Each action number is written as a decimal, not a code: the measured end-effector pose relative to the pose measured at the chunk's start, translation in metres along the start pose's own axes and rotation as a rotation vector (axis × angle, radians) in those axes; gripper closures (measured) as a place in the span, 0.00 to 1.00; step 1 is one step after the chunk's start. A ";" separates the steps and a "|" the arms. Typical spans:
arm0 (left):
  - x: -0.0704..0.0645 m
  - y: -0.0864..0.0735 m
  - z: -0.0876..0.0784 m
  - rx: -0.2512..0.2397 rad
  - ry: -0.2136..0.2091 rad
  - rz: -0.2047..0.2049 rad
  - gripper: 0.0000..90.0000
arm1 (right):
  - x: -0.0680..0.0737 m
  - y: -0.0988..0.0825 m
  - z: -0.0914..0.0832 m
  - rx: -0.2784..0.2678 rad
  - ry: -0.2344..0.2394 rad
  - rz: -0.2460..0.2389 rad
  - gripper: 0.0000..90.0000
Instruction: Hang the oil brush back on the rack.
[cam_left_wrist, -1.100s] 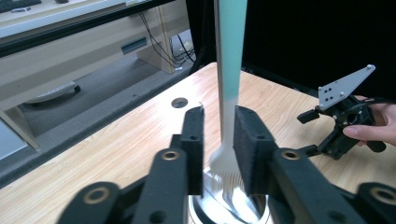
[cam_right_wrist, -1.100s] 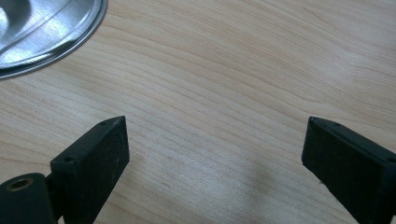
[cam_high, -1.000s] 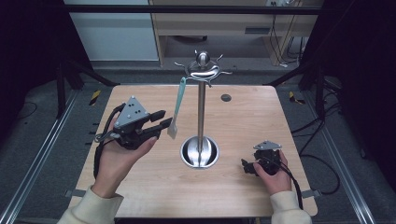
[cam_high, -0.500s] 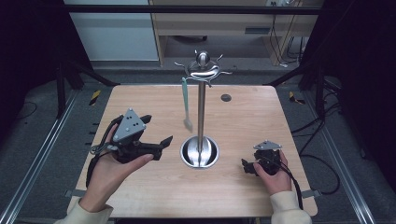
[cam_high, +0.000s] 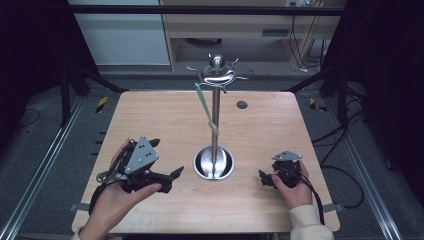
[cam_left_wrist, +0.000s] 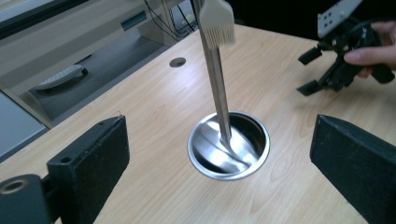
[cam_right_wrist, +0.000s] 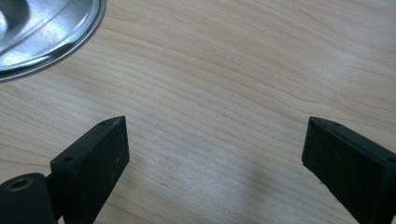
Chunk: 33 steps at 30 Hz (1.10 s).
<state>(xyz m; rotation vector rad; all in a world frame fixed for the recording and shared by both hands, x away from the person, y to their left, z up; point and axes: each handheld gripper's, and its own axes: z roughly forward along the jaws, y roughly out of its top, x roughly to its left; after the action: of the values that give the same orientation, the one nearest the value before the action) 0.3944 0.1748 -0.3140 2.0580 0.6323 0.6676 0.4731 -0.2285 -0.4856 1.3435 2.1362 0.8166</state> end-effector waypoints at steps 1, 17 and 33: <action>-0.002 -0.002 0.001 0.007 -0.002 0.005 0.05 | 0.000 0.000 0.000 -0.002 0.000 -0.001 0.09; -0.009 -0.041 0.014 0.089 -0.009 0.005 0.05 | 0.000 0.000 0.000 0.000 -0.001 0.004 0.09; -0.003 -0.083 0.032 0.170 -0.006 -0.036 0.05 | 0.000 -0.001 0.000 0.003 -0.004 -0.003 0.09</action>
<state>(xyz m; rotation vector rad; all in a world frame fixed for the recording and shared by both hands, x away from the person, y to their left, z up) 0.3976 0.1965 -0.3999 2.1986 0.7423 0.6046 0.4728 -0.2285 -0.4861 1.3426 2.1370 0.8094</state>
